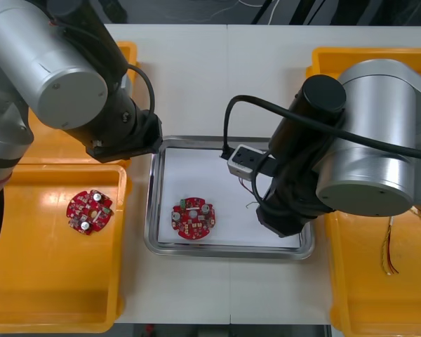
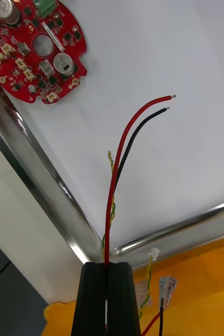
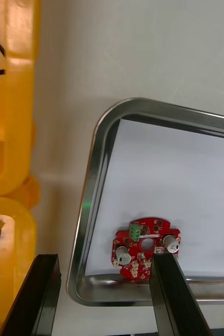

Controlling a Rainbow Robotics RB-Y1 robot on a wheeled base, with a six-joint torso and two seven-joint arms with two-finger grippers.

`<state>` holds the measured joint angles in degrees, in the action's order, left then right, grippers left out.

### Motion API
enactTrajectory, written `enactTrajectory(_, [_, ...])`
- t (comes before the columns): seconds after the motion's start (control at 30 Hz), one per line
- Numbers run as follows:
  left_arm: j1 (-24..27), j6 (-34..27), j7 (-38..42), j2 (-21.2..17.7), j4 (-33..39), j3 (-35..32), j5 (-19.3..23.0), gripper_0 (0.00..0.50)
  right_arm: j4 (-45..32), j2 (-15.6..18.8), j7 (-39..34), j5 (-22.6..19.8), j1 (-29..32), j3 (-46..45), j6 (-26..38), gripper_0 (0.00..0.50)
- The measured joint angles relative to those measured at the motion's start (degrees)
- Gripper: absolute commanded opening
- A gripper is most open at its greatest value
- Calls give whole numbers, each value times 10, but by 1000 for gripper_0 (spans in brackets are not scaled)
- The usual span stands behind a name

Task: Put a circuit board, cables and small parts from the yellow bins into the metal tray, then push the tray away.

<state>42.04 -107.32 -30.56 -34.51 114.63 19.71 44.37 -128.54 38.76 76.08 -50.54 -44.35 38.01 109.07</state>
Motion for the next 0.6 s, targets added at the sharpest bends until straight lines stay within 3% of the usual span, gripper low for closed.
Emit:
enactTrajectory(0.13, [0,0,0,-27,0,-14,12,500,18,-9,103,11,-1,3,-20,0])
enactTrajectory(0.37, [0,-19,-11,-66,-39,-68,36,500,23,-10,154,57,-1,37,-42,0])
enactTrajectory(0.5, [0,-22,-61,-72,-76,-103,36,500,37,-10,234,65,-1,57,-43,0])
enactTrajectory(0.6, [0,-22,-132,-79,-99,-118,30,500,54,-10,240,66,-1,62,-45,0])
